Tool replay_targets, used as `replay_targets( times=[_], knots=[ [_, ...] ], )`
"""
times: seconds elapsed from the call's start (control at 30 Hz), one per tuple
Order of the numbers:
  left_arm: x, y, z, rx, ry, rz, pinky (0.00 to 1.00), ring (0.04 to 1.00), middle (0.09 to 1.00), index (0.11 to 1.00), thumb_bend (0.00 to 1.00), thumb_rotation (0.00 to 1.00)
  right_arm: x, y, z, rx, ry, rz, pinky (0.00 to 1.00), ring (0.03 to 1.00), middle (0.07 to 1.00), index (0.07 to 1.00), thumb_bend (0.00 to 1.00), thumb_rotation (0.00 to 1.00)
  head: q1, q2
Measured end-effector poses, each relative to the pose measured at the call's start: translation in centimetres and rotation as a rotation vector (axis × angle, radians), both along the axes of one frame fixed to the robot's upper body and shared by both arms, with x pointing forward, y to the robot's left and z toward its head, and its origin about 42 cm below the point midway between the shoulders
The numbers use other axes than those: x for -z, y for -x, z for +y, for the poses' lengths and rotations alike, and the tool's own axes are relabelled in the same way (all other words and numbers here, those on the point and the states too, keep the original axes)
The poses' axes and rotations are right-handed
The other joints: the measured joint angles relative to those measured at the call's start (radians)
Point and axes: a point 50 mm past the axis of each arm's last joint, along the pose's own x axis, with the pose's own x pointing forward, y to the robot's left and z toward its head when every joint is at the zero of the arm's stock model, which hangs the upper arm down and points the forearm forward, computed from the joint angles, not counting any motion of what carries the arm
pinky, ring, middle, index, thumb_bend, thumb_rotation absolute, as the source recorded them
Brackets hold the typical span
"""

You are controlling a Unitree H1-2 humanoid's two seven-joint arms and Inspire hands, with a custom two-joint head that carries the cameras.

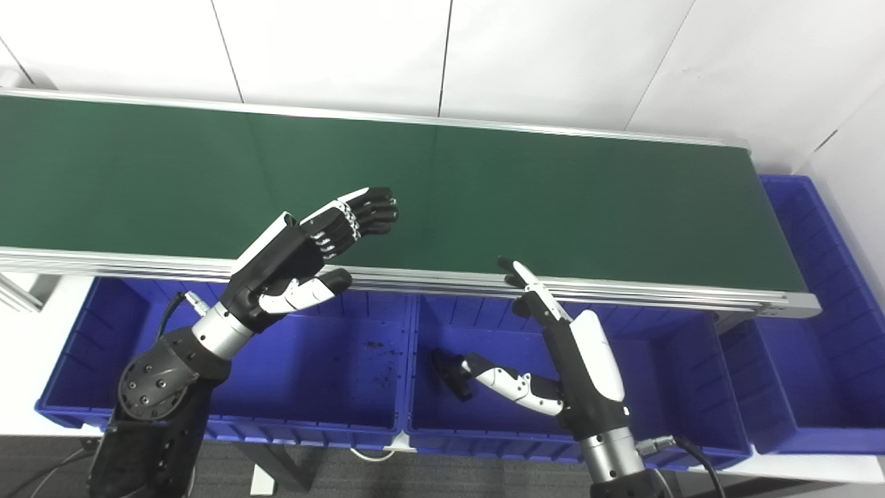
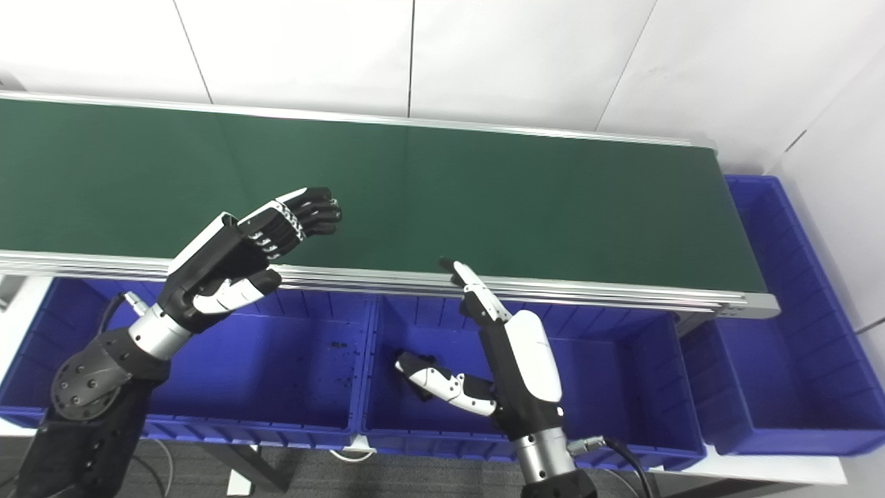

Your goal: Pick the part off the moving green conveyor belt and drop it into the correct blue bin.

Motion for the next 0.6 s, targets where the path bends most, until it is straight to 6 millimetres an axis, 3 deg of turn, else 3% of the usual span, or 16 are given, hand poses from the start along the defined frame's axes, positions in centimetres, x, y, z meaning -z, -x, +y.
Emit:
replay_targets(
  times=[0.13, 0.4, 0.6],
  knots=[
    [1.0, 0.9, 0.3, -0.009, -0.023, 0.029, 0.86, 0.890, 0.912, 0.900, 0.56, 0.60, 0.0, -0.2, 0.1, -0.001, -0.024, -0.012, 0.86, 0.932, 0.967, 0.952, 0.53, 0.93, 0.003, -0.008],
    [1.2, 1.4, 0.7, -0.012, -0.031, 0.010, 0.84, 0.883, 0.904, 0.891, 0.56, 0.60, 0.3, -0.5, 0.8, -0.005, -0.042, -0.008, 0.87, 0.945, 0.977, 0.966, 0.49, 0.96, 0.006, -0.012],
    [2.2, 2.8, 1.8, -0.020, -0.055, 0.045, 0.84, 0.892, 0.910, 0.891, 0.50, 0.53, 0.4, -0.6, 0.9, -0.010, -0.044, -0.011, 0.87, 0.944, 0.977, 0.965, 0.47, 0.97, -0.005, -0.017]
  ],
)
